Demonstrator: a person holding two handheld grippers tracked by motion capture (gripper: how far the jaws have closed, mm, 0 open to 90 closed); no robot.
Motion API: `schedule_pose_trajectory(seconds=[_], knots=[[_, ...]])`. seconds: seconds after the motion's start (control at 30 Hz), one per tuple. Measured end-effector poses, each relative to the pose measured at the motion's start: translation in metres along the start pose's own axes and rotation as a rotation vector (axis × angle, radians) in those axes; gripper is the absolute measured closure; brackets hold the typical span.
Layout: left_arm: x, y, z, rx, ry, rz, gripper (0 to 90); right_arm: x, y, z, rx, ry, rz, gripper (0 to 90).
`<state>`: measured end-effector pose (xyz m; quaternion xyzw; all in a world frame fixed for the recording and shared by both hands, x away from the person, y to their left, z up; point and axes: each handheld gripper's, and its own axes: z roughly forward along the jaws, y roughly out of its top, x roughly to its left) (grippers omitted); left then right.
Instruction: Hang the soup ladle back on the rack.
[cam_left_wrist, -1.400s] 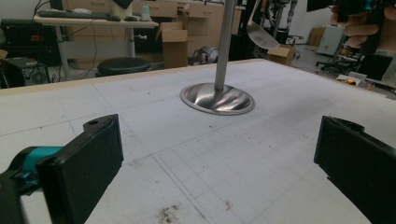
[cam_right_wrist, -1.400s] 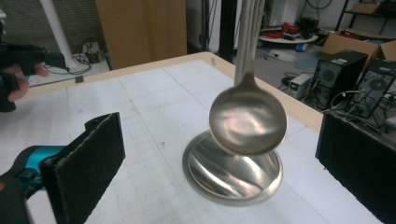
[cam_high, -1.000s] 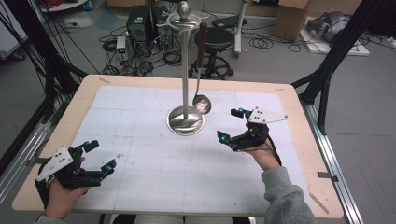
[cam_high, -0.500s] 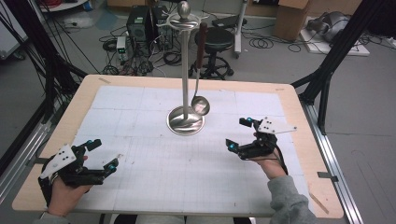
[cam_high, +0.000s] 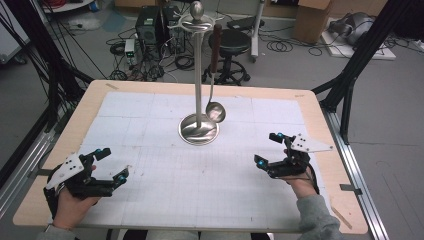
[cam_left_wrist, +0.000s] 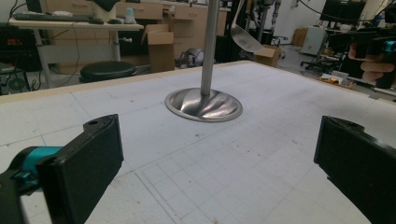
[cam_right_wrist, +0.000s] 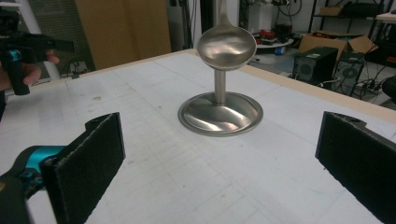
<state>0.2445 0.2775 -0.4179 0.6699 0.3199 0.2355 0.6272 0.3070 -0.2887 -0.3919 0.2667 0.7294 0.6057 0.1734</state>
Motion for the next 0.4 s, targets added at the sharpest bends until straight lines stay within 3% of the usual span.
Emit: schedule_pose_trajectory(seconds=[0.2,0.4], knots=[[0.000,0.000,0.000,0.001,0.001,0.001,1.7,-0.006,-0.011,-0.006,0.029,-0.027,0.006,0.3],[0.000,0.000,0.002,0.009,0.000,0.002,1.7,-0.006,-0.010,-0.009,-0.003,-0.019,0.019,0.4]])
